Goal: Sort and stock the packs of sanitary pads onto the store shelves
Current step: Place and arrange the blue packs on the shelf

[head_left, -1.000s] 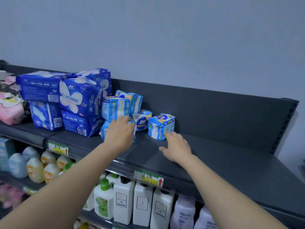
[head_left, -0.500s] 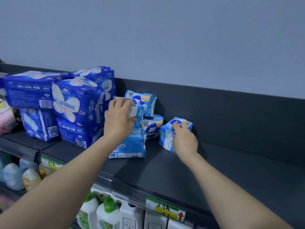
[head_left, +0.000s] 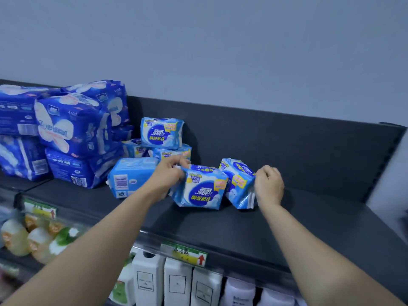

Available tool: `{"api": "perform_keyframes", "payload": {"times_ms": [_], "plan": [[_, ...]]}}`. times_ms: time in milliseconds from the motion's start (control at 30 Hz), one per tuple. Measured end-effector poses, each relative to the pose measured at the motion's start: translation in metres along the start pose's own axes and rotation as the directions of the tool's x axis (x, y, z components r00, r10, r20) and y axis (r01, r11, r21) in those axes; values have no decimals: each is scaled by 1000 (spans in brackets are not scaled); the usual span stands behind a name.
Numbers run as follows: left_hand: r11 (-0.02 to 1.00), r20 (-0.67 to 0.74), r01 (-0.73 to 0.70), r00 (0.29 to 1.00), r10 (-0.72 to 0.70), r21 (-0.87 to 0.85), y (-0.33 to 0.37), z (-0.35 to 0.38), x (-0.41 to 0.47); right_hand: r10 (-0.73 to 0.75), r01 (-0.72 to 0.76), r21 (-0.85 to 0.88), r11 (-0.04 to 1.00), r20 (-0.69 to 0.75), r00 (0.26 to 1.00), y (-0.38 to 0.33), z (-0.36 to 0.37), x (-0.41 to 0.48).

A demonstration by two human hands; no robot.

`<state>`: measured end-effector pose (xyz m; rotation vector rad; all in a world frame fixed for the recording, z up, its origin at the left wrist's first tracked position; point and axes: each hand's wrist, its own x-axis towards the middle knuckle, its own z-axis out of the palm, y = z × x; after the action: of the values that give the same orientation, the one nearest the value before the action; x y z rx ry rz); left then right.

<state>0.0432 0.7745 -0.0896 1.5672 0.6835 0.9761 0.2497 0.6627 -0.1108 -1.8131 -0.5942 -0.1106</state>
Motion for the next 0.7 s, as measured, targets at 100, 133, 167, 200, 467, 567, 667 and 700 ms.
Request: {"api": "perform_keyframes", "payload": {"times_ms": [100,133,167,200,467,567,667,700], "plan": [[992,-54,76,996,-71,104,-17,7,-6,40,-41,115,993,12,999,9,-13,2],[990,-66,85,995,-78,113,-18,8,-7,22,-28,157,987,40,999,11,-16,0],[988,-61,94,994,-86,127,-17,9,-9,-4,-11,180,984,81,997,12,-19,-2],[984,-25,101,995,-98,146,-13,11,-13,-18,-7,175,984,137,990,13,-20,-7],[965,104,149,979,-174,218,-21,18,-30,-34,60,-59,996,373,927,10,-15,-23],[984,-61,144,989,-138,108,-15,25,-36,42,-74,74,994,373,927,12,-21,-16],[983,-186,171,966,-182,-73,-13,29,-39,150,-277,321,906,368,918,11,-39,-14],[975,-201,178,959,-202,-131,-11,33,-41,172,-322,378,868,379,909,10,-46,-15]]}}
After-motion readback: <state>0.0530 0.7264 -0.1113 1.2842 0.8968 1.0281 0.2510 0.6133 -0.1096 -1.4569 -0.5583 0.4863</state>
